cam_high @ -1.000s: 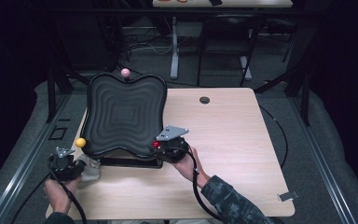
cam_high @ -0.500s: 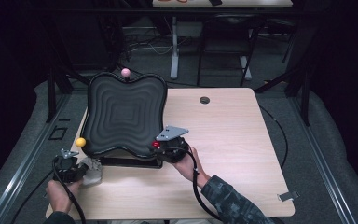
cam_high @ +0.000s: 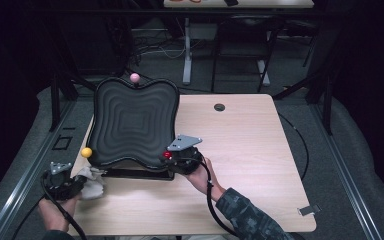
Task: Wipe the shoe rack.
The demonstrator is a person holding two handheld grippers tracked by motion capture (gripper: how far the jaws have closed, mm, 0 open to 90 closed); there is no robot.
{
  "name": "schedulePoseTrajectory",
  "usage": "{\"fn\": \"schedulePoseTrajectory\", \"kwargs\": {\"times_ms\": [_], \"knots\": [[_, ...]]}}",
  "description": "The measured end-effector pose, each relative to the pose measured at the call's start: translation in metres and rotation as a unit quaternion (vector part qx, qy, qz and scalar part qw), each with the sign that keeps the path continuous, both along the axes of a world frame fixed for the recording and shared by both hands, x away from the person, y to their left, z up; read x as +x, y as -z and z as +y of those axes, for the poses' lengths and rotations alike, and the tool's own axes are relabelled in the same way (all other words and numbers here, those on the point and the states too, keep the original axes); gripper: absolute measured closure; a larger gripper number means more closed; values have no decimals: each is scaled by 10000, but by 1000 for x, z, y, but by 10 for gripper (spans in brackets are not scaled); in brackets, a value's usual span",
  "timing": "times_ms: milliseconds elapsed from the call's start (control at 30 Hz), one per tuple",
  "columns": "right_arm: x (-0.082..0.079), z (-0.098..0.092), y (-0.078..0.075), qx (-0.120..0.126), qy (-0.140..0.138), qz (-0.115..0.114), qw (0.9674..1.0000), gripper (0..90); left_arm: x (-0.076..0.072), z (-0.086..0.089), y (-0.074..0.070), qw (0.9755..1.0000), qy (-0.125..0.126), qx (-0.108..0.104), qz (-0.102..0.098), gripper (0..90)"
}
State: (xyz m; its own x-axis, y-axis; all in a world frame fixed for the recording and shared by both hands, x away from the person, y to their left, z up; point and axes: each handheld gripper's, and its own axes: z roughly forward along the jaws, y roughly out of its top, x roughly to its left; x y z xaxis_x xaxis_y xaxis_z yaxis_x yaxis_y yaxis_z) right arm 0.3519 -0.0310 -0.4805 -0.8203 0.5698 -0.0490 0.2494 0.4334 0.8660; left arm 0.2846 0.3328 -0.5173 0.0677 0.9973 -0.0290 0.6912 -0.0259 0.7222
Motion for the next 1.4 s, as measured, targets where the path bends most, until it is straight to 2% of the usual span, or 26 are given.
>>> {"fn": "schedulePoseTrajectory", "kwargs": {"times_ms": [133,367,933,1100,1400], "knots": [[0,0,0,9,10,-1,10000,598,1,-1,-6,9999,51,-48,-155,798],[0,0,0,9,-8,-2,10000,598,5,-7,-9,9995,225,-81,-213,798],[1,0,1,3,-21,1,10000,597,4,-25,-14,9982,515,-224,-196,798],[1,0,1,-10,-8,2,10000,597,3,-33,-16,9971,692,-239,-192,798],[1,0,1,-13,-27,0,10000,597,4,-43,-16,9956,868,-326,-167,798]]}}
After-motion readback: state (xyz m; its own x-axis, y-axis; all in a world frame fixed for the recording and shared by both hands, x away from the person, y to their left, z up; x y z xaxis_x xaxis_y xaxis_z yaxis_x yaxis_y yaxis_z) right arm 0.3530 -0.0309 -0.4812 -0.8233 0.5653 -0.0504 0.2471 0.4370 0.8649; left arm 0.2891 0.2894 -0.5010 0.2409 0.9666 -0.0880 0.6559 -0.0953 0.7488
